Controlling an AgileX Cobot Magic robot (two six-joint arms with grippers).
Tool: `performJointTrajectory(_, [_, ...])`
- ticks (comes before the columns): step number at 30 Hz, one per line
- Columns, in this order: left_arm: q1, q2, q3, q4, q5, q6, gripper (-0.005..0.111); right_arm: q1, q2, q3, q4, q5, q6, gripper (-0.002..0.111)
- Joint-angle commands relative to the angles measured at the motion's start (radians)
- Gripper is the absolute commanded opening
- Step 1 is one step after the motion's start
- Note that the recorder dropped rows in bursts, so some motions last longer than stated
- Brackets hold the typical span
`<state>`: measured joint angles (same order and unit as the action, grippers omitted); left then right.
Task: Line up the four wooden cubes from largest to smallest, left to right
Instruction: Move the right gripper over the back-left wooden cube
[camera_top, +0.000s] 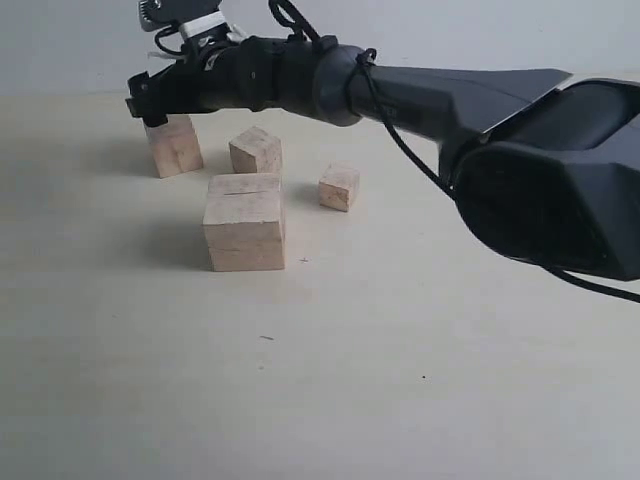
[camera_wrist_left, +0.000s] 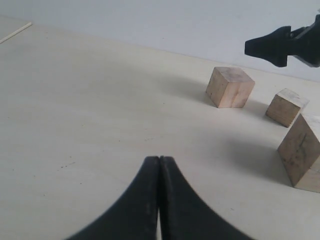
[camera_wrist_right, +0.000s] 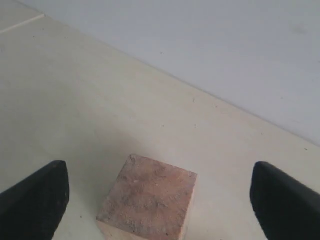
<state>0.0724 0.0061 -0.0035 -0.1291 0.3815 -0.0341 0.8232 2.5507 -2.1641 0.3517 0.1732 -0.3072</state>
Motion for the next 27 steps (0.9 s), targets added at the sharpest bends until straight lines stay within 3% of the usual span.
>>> performJointTrajectory(1, [-0.002,-0.006,0.004,-0.001,-0.015,0.004,0.000,0.008,0.012,-0.006,0.007,-0.036,-0.026,0.092])
performJointTrajectory(27, [-0.002,-0.006,0.004,-0.001,-0.019,0.004,0.000,0.029,0.045,-0.006,0.101,-0.046,-0.026,0.085])
